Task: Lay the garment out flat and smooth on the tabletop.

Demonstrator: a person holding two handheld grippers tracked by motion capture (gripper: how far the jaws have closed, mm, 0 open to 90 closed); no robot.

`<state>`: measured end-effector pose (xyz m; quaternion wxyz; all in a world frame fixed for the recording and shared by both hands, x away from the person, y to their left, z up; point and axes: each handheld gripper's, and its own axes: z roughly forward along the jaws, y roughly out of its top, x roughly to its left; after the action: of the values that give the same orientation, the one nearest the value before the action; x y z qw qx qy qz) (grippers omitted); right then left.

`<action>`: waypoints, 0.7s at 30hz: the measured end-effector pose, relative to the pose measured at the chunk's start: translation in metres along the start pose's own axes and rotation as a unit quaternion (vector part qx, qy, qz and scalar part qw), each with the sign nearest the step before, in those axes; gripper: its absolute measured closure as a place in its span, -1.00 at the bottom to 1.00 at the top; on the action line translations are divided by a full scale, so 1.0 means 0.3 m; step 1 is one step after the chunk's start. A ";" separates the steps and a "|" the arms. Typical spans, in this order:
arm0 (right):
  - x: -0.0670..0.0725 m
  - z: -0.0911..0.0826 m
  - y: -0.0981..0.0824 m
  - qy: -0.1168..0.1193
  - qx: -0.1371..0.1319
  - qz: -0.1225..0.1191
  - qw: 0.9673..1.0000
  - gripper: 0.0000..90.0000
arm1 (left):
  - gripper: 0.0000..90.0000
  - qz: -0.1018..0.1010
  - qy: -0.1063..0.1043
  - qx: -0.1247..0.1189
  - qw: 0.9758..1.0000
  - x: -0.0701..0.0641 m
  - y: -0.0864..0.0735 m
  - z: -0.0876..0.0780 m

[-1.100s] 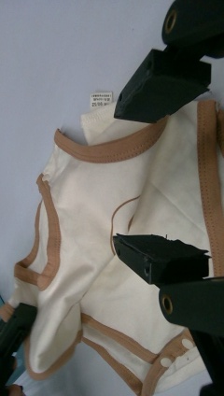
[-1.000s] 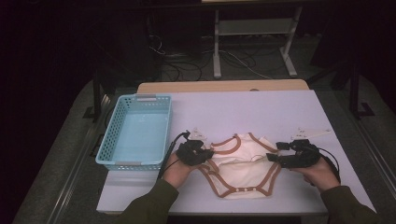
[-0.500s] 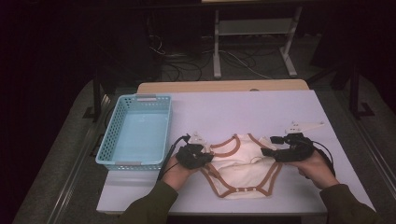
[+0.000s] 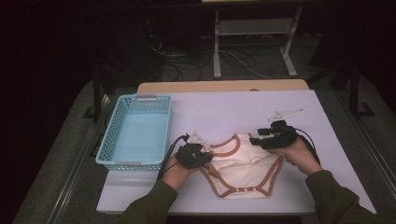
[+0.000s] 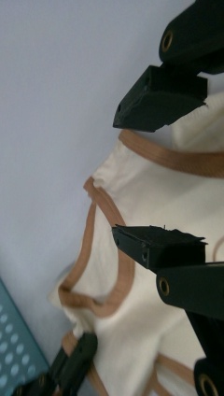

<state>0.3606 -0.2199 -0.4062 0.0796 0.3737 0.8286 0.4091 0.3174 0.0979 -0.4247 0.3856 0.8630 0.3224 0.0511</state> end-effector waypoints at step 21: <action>-0.111 0.188 0.047 -0.019 0.064 0.023 0.997 0.19 | 0.90 -0.007 -0.003 -0.002 1.000 0.004 -0.001 0.000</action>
<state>0.4167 -0.2022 -0.4383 0.0618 0.4050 0.8426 0.3495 0.3182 0.0987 -0.4252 0.3882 0.8602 0.3273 0.0466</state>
